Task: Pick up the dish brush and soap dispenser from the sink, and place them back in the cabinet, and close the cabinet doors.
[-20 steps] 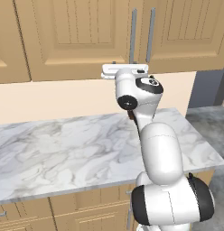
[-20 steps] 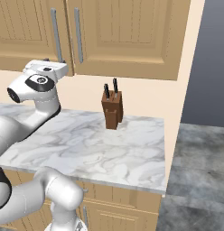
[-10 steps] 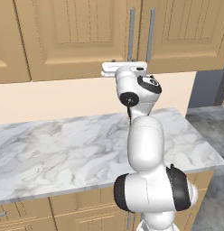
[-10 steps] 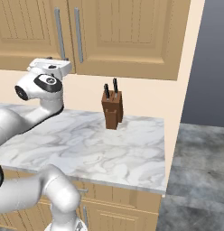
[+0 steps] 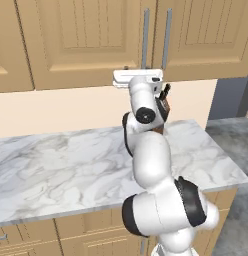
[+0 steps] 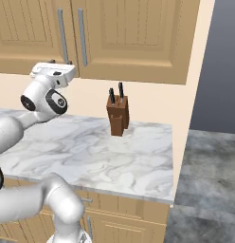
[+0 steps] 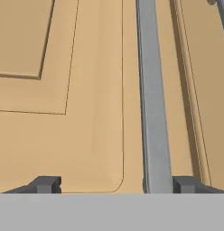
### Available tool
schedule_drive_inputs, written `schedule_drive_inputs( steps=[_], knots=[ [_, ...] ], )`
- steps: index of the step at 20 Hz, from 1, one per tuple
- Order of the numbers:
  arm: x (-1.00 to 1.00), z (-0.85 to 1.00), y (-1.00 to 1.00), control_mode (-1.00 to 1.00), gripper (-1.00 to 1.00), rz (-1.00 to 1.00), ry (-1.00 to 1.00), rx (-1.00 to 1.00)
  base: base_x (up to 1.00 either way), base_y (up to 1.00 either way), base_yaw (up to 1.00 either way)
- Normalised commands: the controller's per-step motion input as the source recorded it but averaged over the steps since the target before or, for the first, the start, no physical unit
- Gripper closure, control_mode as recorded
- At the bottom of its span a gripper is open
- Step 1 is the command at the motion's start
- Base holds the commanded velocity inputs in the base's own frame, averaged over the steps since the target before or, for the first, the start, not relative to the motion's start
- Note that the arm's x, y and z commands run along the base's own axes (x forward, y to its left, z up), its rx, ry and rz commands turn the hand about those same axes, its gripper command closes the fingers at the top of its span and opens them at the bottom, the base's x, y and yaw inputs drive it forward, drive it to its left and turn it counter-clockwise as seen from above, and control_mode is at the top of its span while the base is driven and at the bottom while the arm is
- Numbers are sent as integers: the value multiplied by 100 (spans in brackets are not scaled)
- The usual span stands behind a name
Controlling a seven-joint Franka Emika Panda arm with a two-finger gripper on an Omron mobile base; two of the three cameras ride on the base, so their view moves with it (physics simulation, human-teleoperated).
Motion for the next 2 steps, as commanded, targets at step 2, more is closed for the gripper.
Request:
schedule_drive_inputs(
  steps=[2],
  knots=[
    [9,0,0,-100,-100,1,7,2,0,0,0]
  ],
)
